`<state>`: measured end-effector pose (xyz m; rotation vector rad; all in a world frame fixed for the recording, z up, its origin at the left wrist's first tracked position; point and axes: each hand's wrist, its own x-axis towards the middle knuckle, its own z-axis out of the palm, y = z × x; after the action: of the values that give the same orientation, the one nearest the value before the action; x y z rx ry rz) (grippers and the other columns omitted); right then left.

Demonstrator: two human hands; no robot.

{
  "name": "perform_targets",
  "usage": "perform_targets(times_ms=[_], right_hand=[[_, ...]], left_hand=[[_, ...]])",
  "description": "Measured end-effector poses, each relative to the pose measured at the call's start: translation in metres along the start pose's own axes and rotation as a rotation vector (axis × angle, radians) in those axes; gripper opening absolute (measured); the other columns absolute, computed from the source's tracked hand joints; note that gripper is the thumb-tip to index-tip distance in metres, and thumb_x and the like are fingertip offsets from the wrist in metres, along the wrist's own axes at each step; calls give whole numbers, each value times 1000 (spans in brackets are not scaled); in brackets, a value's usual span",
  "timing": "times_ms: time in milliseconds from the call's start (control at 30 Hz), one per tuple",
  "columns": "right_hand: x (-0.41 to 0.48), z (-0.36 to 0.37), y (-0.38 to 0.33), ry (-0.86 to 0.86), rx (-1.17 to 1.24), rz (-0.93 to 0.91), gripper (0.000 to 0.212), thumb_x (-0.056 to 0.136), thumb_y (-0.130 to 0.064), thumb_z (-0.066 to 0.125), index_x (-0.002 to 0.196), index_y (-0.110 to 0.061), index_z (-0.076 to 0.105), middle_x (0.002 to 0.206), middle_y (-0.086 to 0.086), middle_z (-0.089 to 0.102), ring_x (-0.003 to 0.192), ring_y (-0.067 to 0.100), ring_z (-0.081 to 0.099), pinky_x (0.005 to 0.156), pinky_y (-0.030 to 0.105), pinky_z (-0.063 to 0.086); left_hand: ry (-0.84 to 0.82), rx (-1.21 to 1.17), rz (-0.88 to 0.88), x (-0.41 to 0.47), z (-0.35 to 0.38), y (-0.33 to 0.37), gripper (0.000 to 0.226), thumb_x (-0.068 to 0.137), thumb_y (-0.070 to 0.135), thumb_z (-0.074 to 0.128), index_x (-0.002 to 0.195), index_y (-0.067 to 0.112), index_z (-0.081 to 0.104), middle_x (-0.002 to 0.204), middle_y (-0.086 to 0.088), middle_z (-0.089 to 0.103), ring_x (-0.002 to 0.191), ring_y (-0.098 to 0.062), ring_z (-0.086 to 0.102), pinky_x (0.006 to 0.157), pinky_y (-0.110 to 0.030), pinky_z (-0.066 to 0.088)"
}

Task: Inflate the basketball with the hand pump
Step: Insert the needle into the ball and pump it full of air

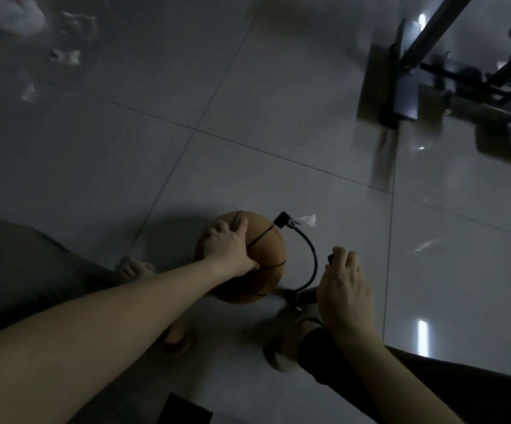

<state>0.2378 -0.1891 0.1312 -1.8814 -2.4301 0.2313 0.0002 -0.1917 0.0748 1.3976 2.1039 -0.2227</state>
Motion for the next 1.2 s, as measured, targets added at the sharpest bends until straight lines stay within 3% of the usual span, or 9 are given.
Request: perform_targets(times_ms=[100,367,467,600,733,867,967,1200], right_hand=[[3,13,1,-31,2,1,27,95,-11,50,120,-15,41,97,3,42,68,15,43,51,33,49],[4,2,-3,-110,60,-15,20,102,-24,47,118,-19,36,107,4,45,73,17,48,54,33,49],[12,-35,-7,-77,54,-62,22,100,-23,52,117,-19,37,109,5,49,70,19,47,53,35,43],[16,-109,-21,27,36,-103,22,100,-23,52,116,-19,38,109,5,51,73,28,56,58,45,51],[-1,-147,-26,98,45,-130,23,100,-22,52,117,-19,37,108,3,51,69,21,55,58,42,54],[-11,-117,-19,94,47,-112,18,101,-16,46,116,-21,36,106,2,52,72,18,54,56,37,52],[-5,-84,-14,92,52,-53,14,101,-14,46,112,-18,40,100,1,51,68,18,48,51,30,38],[9,-25,-1,43,48,-43,12,97,-8,46,107,-15,43,93,4,48,63,19,42,48,28,28]], left_hand=[[14,27,6,0,4,1,119,75,71,69,159,31,-3,158,-28,13,137,-53,29,104,-54,41],[-17,48,-9,-3,4,0,119,76,71,69,160,30,-5,159,-29,10,139,-54,26,105,-54,40],[-39,45,-35,-3,-3,-2,121,76,71,70,160,30,-6,160,-28,9,140,-53,26,105,-54,40],[-57,21,-6,-3,-4,-11,124,73,72,71,160,31,-8,160,-29,8,140,-56,25,105,-56,40],[-43,-15,31,-3,-5,-10,126,72,74,71,160,30,-7,158,-30,11,139,-56,24,106,-56,38],[-31,28,43,-1,-9,4,125,72,76,68,160,30,-8,159,-30,12,140,-55,25,102,-53,43],[-21,87,14,-2,-7,11,125,73,79,65,160,31,-10,160,-28,11,139,-52,27,100,-51,47],[96,192,73,-9,5,11,116,78,80,58,160,25,-4,156,-33,17,133,-53,37,93,-48,51]])
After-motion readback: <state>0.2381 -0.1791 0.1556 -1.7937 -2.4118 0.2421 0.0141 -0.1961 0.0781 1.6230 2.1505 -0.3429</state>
